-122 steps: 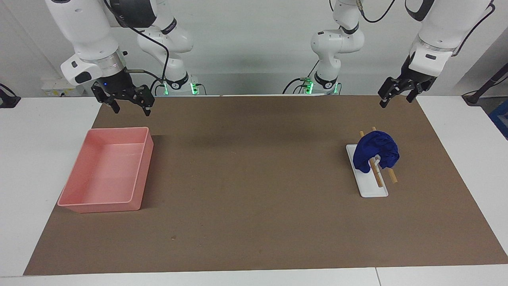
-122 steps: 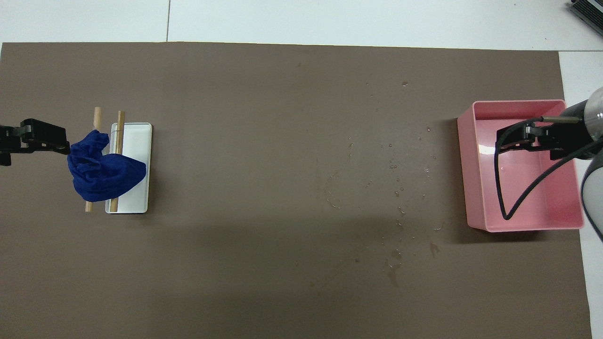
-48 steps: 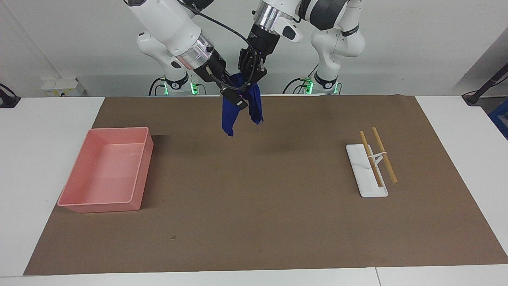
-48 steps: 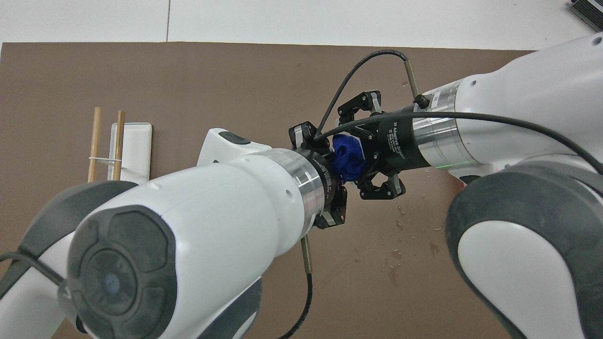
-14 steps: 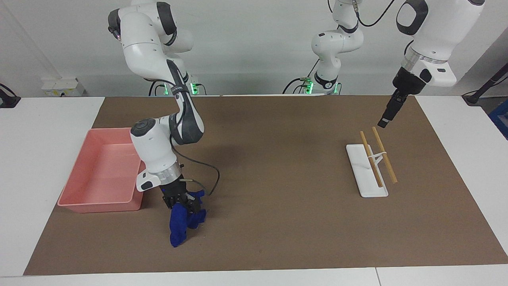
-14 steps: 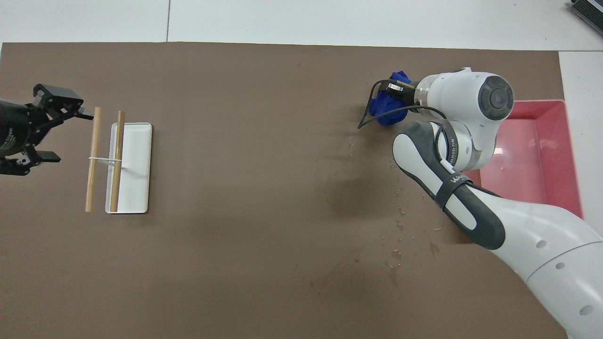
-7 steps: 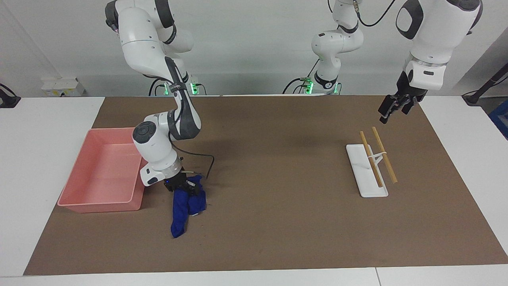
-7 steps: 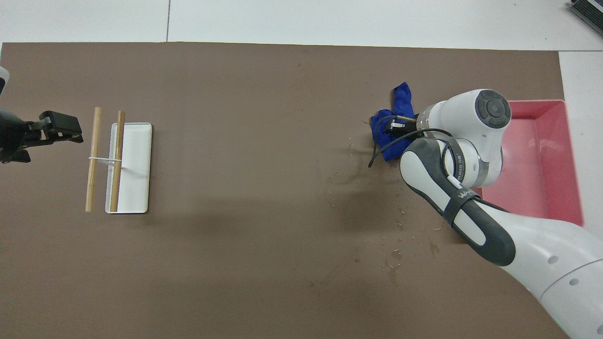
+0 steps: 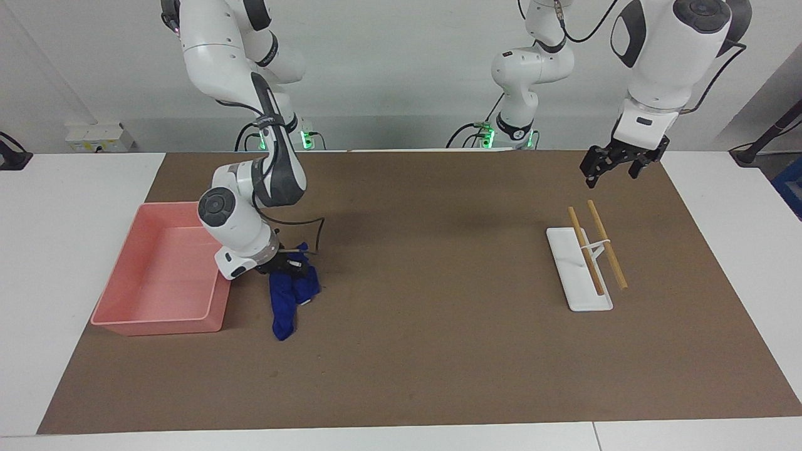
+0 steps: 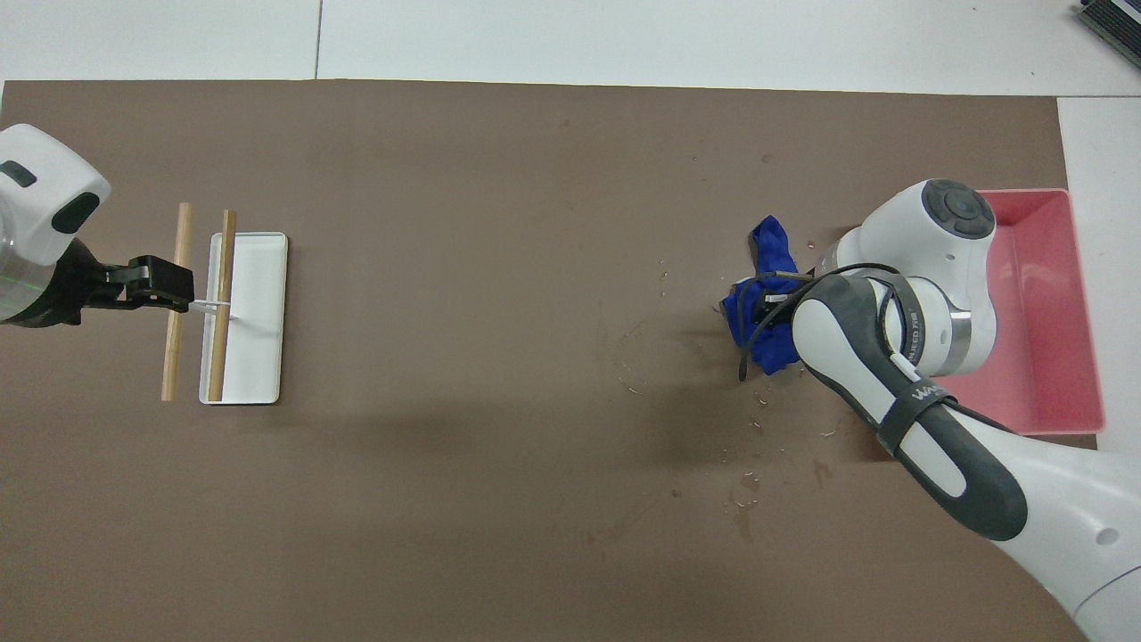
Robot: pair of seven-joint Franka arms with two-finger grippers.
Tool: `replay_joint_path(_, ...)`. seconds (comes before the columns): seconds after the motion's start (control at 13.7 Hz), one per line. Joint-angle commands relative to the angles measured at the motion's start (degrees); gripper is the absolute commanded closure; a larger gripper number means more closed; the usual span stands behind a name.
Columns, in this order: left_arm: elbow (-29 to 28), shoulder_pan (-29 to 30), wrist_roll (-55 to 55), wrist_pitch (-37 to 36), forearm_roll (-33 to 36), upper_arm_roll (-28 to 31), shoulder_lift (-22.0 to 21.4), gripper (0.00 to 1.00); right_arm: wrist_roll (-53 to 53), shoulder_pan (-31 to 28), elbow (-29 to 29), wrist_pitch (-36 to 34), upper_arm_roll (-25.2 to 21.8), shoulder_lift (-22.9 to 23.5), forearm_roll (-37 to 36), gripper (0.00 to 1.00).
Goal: Wipe water with towel using both arms
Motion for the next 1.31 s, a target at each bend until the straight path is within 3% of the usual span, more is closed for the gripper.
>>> replay_joint_path(0.0,-0.1,-1.6,1.6,0.7,0.2,2.0,0.1,0.00,-0.8,-0.8,-9.1,-0.2,0.9,-6.4,-0.6,1.00)
replay_joint_path(0.22,7.8,-3.8,2.2,-4.1,-2.5,4.4,5.6,0.00,-1.0,-0.2,-16.0,-0.2,1.0,-11.2,-0.1,1.00)
replay_joint_path(0.29,8.1,-3.6,2.1,-4.8,-3.2,4.7,5.6,0.00,-1.0,0.0,-17.9,-0.2,1.0,-12.1,0.0,1.00)
replay_joint_path(0.88,5.2,-2.9,1.5,-4.5,-3.1,4.9,3.6,0.00,-0.3,8.8,-31.0,-0.3,1.0,-21.2,6.8,1.00)
replay_joint_path(1.24,4.5,-1.9,2.1,-4.0,-3.1,5.0,2.9,0.00,-0.3,14.2,-38.3,-1.0,1.0,-28.2,7.3,1.00)
